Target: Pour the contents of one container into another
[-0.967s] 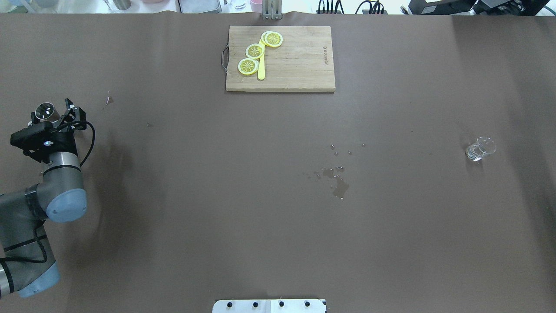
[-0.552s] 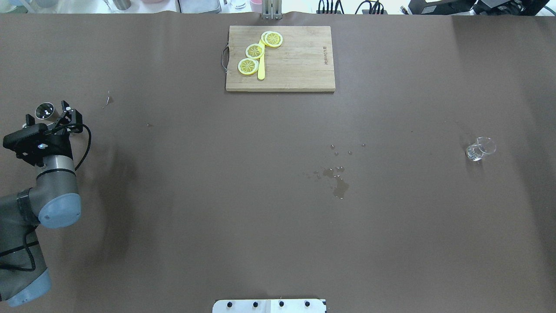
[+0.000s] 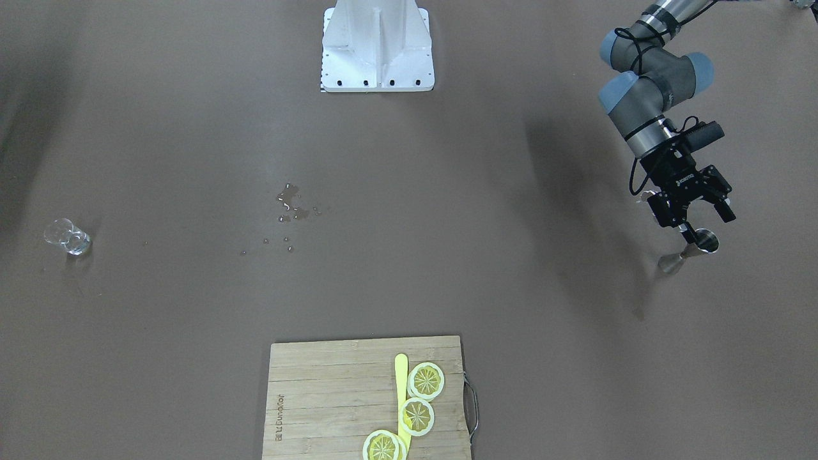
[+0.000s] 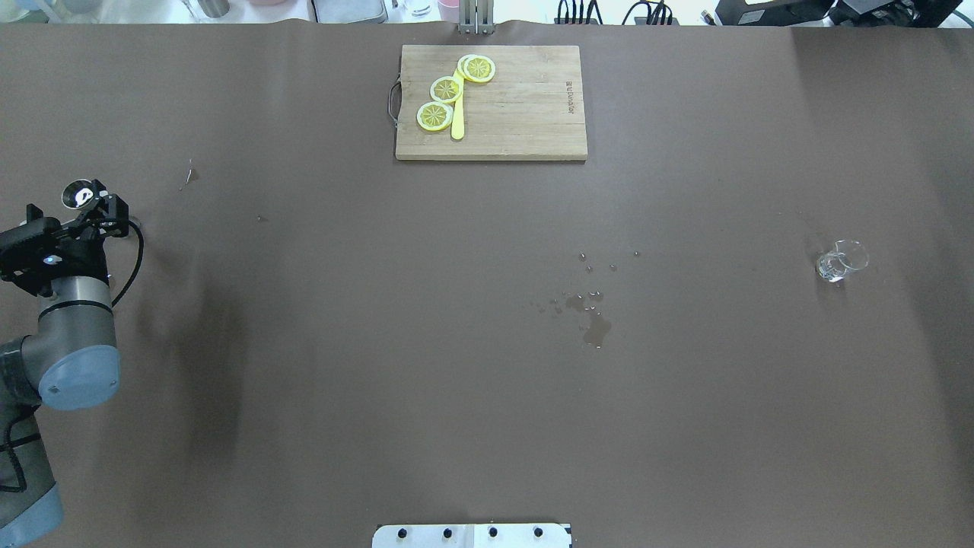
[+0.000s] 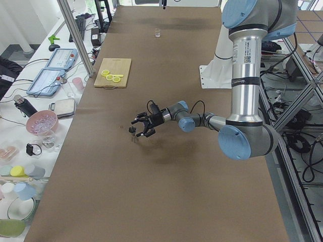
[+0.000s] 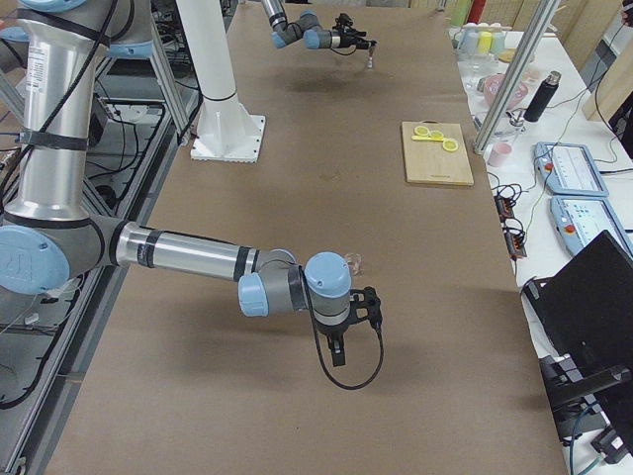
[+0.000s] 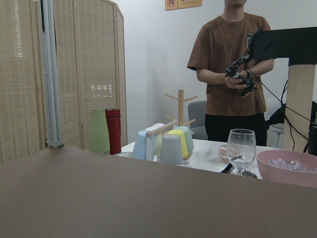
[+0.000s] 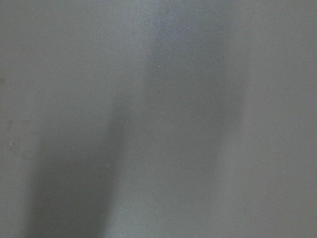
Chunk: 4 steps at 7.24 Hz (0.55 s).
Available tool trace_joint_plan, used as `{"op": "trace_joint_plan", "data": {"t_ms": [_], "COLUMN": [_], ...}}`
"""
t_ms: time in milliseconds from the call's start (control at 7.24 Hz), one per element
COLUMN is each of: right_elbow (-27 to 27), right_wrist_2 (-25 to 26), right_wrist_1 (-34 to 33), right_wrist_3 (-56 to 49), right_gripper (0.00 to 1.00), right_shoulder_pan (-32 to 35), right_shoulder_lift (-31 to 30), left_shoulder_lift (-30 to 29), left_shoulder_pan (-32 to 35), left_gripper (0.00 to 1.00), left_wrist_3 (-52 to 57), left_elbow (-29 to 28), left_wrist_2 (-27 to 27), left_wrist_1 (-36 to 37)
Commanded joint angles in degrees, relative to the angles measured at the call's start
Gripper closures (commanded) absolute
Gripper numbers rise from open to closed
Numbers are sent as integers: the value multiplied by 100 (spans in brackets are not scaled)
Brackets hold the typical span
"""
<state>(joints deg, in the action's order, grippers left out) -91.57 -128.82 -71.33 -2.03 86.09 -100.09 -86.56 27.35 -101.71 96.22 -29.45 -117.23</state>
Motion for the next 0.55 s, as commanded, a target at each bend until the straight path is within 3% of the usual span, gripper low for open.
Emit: {"op": "trace_joint_plan", "data": {"t_ms": [0, 138, 414], "right_elbow": [-1, 51, 104], "right_wrist_2": [261, 148, -283], "right_wrist_1": [14, -3, -3], "right_wrist_3": [-7, 71, 89], "right_gripper": [0, 0, 0], "right_shoulder_pan": [-58, -58, -58], "right_shoulder_lift": [25, 16, 42], "left_shoulder_lift": [165, 209, 210], "left_shoulder_pan": [8, 16, 165], "left_gripper": [3, 3, 3], "left_wrist_3": [55, 98, 684], "left_elbow": [613, 991, 1485], "left_wrist_2": [-279, -437, -928], "left_wrist_1": [470, 838, 912]}}
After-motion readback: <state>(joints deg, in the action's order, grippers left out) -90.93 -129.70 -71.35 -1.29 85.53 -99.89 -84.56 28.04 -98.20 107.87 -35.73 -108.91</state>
